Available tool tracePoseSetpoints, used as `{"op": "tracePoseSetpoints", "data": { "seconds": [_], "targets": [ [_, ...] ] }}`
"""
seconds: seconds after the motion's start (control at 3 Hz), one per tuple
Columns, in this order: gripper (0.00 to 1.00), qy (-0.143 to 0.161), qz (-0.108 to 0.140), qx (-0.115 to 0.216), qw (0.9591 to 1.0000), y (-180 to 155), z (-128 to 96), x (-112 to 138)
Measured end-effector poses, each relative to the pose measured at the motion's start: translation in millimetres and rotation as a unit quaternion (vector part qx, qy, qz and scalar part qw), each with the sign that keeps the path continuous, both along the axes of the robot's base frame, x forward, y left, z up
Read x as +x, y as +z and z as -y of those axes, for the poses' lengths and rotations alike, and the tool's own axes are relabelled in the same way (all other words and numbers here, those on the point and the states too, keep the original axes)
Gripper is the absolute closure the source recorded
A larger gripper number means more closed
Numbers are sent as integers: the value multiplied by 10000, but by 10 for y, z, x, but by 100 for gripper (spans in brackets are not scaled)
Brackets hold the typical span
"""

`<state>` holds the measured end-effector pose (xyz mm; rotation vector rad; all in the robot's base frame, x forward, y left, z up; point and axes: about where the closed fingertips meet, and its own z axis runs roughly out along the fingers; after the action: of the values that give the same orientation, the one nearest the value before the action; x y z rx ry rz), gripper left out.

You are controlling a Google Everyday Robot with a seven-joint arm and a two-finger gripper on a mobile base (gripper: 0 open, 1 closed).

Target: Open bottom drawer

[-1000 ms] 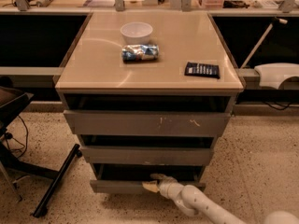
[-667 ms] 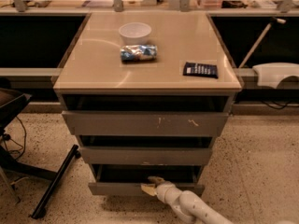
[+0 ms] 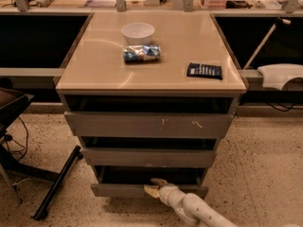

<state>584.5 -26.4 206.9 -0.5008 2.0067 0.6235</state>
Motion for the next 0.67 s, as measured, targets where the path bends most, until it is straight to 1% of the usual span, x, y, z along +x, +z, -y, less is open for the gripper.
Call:
{"op": "tracePoseSetpoints", "data": {
  "seconds": [0.67],
  "targets": [
    [35,0,0,0,10000,0,-1,0]
  ]
}}
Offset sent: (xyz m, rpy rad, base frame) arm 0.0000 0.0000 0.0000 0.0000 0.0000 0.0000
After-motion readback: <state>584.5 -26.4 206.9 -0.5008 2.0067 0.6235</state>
